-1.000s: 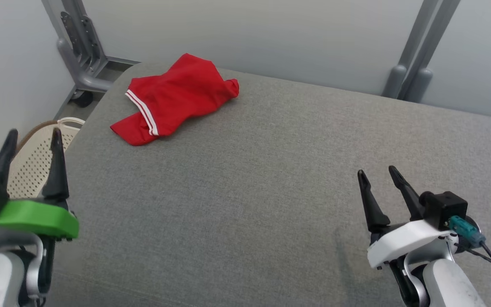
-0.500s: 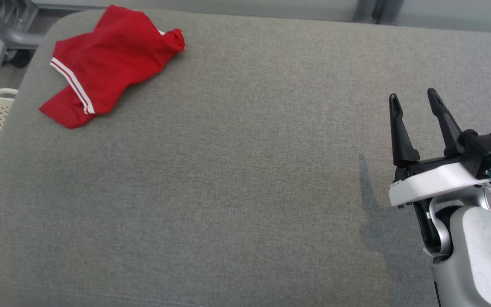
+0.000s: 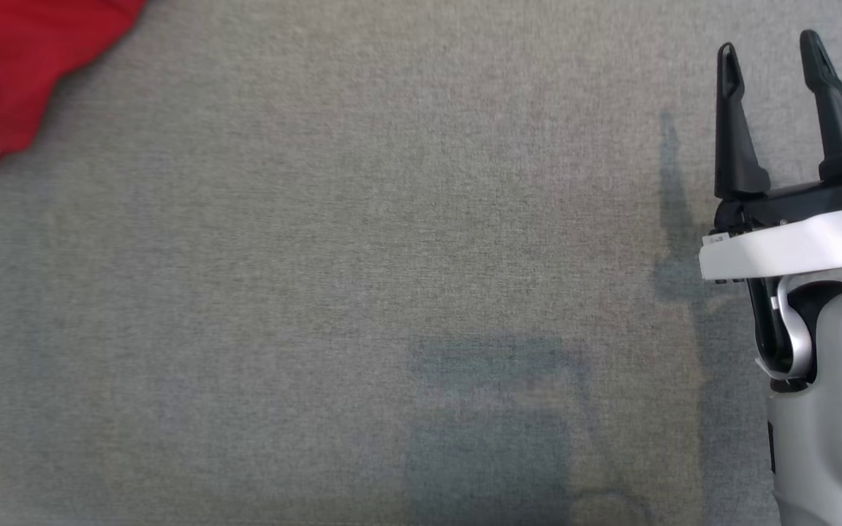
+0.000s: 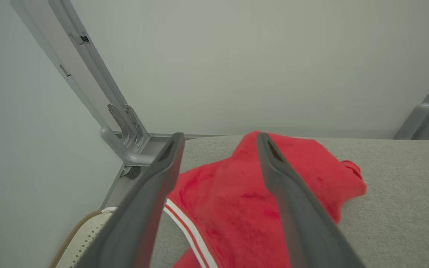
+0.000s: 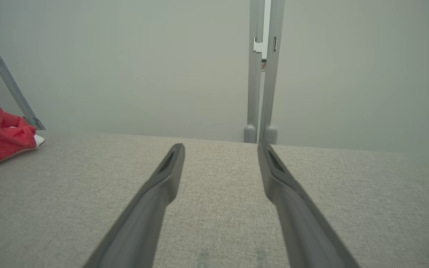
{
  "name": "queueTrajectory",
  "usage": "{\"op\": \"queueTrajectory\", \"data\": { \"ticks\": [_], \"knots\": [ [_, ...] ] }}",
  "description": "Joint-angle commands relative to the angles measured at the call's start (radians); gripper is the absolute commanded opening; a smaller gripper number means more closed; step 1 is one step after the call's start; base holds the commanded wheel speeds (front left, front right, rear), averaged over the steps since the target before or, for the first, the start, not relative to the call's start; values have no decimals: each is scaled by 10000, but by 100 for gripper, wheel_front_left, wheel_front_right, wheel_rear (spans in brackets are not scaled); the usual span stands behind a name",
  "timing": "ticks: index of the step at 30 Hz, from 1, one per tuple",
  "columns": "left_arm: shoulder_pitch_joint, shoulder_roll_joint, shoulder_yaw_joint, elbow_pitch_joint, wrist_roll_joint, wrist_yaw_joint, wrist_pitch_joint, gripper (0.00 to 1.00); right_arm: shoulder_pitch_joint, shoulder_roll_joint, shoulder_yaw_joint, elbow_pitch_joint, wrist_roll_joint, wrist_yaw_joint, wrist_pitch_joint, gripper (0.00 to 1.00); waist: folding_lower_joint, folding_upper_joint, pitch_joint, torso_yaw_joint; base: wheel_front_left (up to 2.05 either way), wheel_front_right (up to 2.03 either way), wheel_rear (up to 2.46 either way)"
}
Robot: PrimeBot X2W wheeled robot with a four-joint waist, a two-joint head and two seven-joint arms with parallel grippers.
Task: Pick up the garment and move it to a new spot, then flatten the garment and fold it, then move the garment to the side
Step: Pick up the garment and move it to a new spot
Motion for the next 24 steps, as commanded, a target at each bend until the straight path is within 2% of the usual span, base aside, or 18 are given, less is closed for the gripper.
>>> {"op": "queueTrajectory", "data": {
  "ticks": [1, 6, 11, 20, 21, 22, 23, 24],
  "knots": [
    [-204, -46, -24, 91, -118, -65, 63, 100, -144, -16, -6, -98, -68, -4, 15, 100, -3, 0, 1117, -492, 0, 0, 0],
    [-665, 104, -178, 672, -307, -424, 482, 100, -159, -18, 15, -339, -205, -5, 148, 100, -3, 0, 1374, -503, 0, 0, 0],
    [-954, 224, -297, 1140, -481, -599, 764, 100, -216, -18, 109, -533, -223, -5, 137, 100, -3, 0, 1507, -616, 0, 0, 0],
    [-1301, 277, -238, 2031, -716, -538, 985, 100, -210, -18, 307, -889, -230, -5, 133, 100, -3, 0, 1710, -983, 0, 0, 0],
    [-1306, 243, -235, 2114, -758, -549, 989, 75, -185, -18, 286, -910, -241, -5, 127, 100, -3, 0, 1723, -1008, 0, 0, 0],
    [-1306, 210, -236, 2203, -780, -555, 1000, 45, -158, -18, 272, -922, -248, -5, 116, 100, -3, 0, 1733, -1031, 0, 0, 0],
    [-1316, 204, -232, 2312, -796, -561, 984, 33, -136, -18, 260, -929, -246, -5, 99, 100, -3, 0, 1740, -1051, 0, 0, 0],
    [-1322, 210, -241, 2402, -790, -570, 945, 4, -119, -18, 255, -924, -241, -5, 85, 100, -3, 0, 1738, -1070, 0, 0, 0]
  ]
}}
